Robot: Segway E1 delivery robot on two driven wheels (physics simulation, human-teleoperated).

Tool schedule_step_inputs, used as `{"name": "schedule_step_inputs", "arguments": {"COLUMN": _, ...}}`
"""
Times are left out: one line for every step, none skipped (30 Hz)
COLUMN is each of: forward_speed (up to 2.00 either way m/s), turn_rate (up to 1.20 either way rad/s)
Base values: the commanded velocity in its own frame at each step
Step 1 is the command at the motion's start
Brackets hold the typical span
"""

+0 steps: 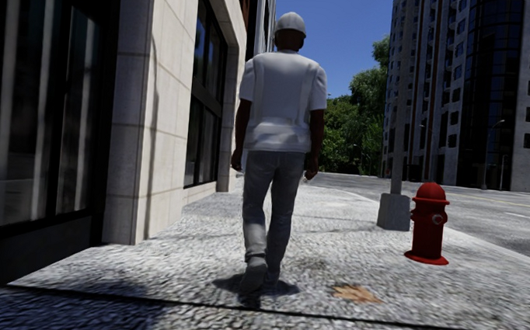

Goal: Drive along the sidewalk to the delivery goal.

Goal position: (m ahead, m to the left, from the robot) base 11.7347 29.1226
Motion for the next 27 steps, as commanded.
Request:
{"name": "schedule_step_inputs", "arguments": {"forward_speed": 1.16, "turn_rate": 0.0}}
{"name": "schedule_step_inputs", "arguments": {"forward_speed": 1.16, "turn_rate": 0.0}}
{"name": "schedule_step_inputs", "arguments": {"forward_speed": 1.16, "turn_rate": 0.0}}
{"name": "schedule_step_inputs", "arguments": {"forward_speed": 1.16, "turn_rate": 0.0}}
{"name": "schedule_step_inputs", "arguments": {"forward_speed": 1.16, "turn_rate": 0.0}}
{"name": "schedule_step_inputs", "arguments": {"forward_speed": 1.16, "turn_rate": 0.0}}
{"name": "schedule_step_inputs", "arguments": {"forward_speed": 1.16, "turn_rate": 0.0}}
{"name": "schedule_step_inputs", "arguments": {"forward_speed": 1.16, "turn_rate": 0.0}}
{"name": "schedule_step_inputs", "arguments": {"forward_speed": 1.16, "turn_rate": 0.0}}
{"name": "schedule_step_inputs", "arguments": {"forward_speed": 1.16, "turn_rate": 0.0}}
{"name": "schedule_step_inputs", "arguments": {"forward_speed": 1.15, "turn_rate": 0.0}}
{"name": "schedule_step_inputs", "arguments": {"forward_speed": 1.15, "turn_rate": 0.0}}
{"name": "schedule_step_inputs", "arguments": {"forward_speed": 1.15, "turn_rate": 0.0}}
{"name": "schedule_step_inputs", "arguments": {"forward_speed": 1.15, "turn_rate": 0.0}}
{"name": "schedule_step_inputs", "arguments": {"forward_speed": 1.15, "turn_rate": 0.0}}
{"name": "schedule_step_inputs", "arguments": {"forward_speed": 1.15, "turn_rate": 0.0}}
{"name": "schedule_step_inputs", "arguments": {"forward_speed": 1.15, "turn_rate": 0.0}}
{"name": "schedule_step_inputs", "arguments": {"forward_speed": 1.15, "turn_rate": 0.0}}
{"name": "schedule_step_inputs", "arguments": {"forward_speed": 1.15, "turn_rate": 0.0}}
{"name": "schedule_step_inputs", "arguments": {"forward_speed": 1.15, "turn_rate": 0.0}}
{"name": "schedule_step_inputs", "arguments": {"forward_speed": 1.15, "turn_rate": 0.0}}
{"name": "schedule_step_inputs", "arguments": {"forward_speed": 1.15, "turn_rate": 0.0}}
{"name": "schedule_step_inputs", "arguments": {"forward_speed": 1.15, "turn_rate": 0.0}}
{"name": "schedule_step_inputs", "arguments": {"forward_speed": 1.15, "turn_rate": 0.0}}
{"name": "schedule_step_inputs", "arguments": {"forward_speed": 1.15, "turn_rate": 0.0}}
{"name": "schedule_step_inputs", "arguments": {"forward_speed": 1.15, "turn_rate": 0.0}}
{"name": "schedule_step_inputs", "arguments": {"forward_speed": 1.15, "turn_rate": 0.0}}
